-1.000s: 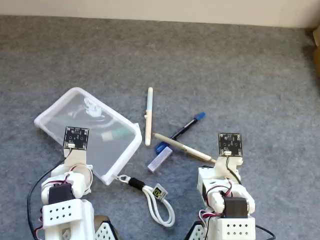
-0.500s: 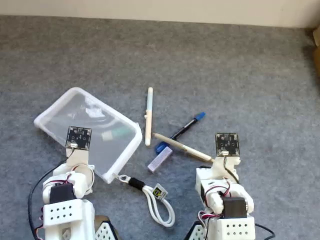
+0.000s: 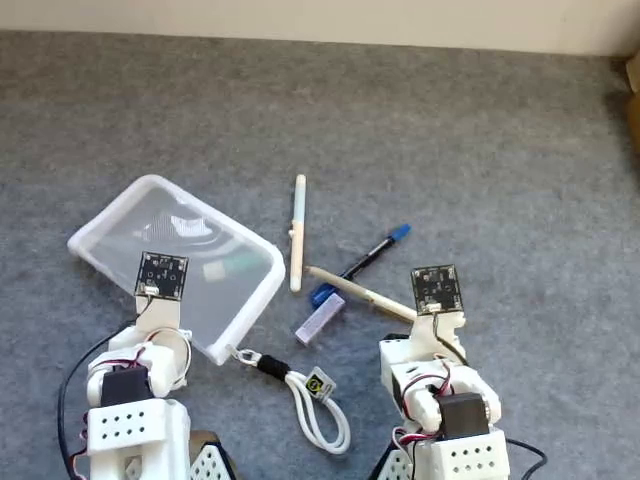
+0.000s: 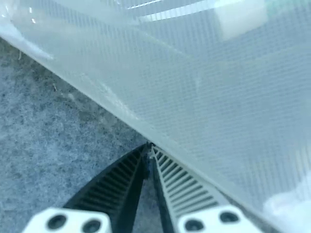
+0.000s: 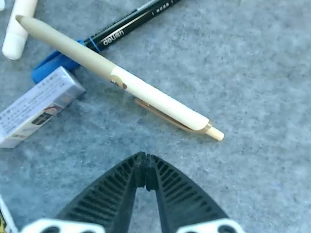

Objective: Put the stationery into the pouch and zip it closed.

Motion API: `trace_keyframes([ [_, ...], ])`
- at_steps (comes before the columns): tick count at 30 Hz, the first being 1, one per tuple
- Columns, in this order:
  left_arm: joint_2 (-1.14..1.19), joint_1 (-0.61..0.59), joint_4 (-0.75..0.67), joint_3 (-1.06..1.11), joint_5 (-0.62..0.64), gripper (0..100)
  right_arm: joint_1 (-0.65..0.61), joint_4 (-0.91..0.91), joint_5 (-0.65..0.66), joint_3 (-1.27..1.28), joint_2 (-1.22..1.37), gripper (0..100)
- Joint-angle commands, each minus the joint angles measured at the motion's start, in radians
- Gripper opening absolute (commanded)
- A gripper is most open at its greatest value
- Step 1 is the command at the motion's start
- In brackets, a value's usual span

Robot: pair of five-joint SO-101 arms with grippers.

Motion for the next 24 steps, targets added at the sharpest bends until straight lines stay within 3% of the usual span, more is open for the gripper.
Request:
trace_keyframes([
  [1, -0.007, -0.054, 0.015, -0.056, 0.008, 1, -0.012, 0.002, -0.006, 0.096, -0.015, 0.5],
  [16, -0.007, -0.186, 0.066, -0.11, 0.011, 1, -0.018, 0.048, -0.011, -0.311, -0.007, 0.5],
  [24, -0.007, -0.197, 0.066, -0.111, 0.012, 1, -0.018, 0.099, -0.008, -0.509, -0.005, 0.5],
])
